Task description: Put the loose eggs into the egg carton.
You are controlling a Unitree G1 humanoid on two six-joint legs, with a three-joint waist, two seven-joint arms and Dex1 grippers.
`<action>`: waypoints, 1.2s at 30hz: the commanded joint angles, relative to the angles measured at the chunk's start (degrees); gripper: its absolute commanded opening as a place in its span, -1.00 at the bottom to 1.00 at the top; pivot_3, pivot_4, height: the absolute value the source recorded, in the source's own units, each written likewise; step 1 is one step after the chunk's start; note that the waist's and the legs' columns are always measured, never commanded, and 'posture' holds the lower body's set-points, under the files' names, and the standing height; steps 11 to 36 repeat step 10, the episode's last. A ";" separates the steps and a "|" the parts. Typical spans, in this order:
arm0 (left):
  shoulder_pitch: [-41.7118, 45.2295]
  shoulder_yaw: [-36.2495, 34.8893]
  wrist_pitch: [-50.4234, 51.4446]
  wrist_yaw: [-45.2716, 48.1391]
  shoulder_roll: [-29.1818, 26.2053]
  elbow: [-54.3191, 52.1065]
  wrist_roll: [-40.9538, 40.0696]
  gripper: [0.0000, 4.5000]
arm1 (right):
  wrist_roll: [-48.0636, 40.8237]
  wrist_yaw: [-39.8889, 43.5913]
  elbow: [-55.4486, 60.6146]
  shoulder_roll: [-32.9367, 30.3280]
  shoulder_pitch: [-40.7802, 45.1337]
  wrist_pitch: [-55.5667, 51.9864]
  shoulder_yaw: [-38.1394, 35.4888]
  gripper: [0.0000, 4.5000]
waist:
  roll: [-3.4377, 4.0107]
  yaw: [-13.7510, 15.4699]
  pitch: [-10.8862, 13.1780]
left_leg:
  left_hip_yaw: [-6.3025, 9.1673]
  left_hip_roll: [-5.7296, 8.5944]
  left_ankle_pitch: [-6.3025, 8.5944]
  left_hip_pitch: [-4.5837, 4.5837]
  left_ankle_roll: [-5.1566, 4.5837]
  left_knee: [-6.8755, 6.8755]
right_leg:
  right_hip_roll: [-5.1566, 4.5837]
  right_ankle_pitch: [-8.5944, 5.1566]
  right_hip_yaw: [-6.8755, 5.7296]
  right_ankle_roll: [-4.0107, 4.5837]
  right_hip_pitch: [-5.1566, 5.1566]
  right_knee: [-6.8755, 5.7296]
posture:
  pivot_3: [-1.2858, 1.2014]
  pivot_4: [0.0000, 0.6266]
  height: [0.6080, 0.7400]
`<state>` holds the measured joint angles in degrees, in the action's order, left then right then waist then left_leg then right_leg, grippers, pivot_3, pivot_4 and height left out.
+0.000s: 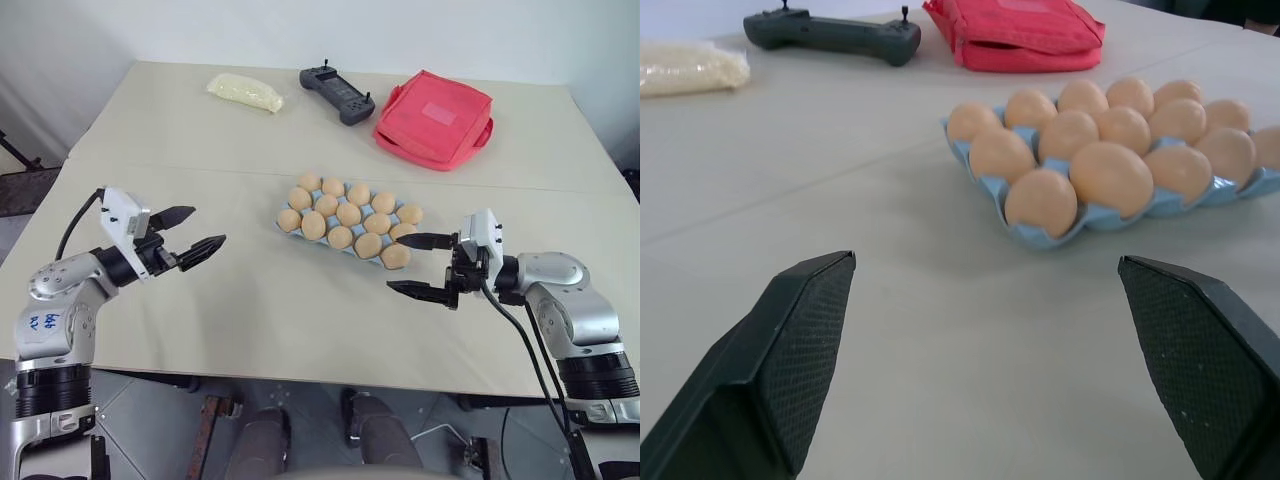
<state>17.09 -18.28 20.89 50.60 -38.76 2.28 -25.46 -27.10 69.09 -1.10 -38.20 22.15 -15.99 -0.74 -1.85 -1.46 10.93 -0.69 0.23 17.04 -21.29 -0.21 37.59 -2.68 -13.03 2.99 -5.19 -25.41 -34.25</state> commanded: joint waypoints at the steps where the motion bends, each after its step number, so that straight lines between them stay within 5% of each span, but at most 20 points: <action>1: -1.24 -3.55 -3.05 0.64 -0.37 -2.05 -2.22 0.99 | -1.09 0.73 -1.26 -0.49 1.01 2.03 -3.07 1.00 | 0.00 -0.03 0.00 | 0.01 0.00 0.00 0.00 0.00 -0.05 | 0.00 0.00 -0.01 0.00 -0.01 0.03 | 0.03 -0.52 1.00; 36: -2.90 -4.89 -6.64 -0.50 1.31 -2.25 -3.22 0.99 | -1.28 0.90 -1.78 -0.51 1.14 2.57 -4.37 1.00 | 0.00 -0.13 0.00 | 0.03 -0.01 0.00 0.02 0.00 -0.32 | 0.00 -0.01 -0.06 0.02 -0.02 0.23 | 0.03 -0.52 1.00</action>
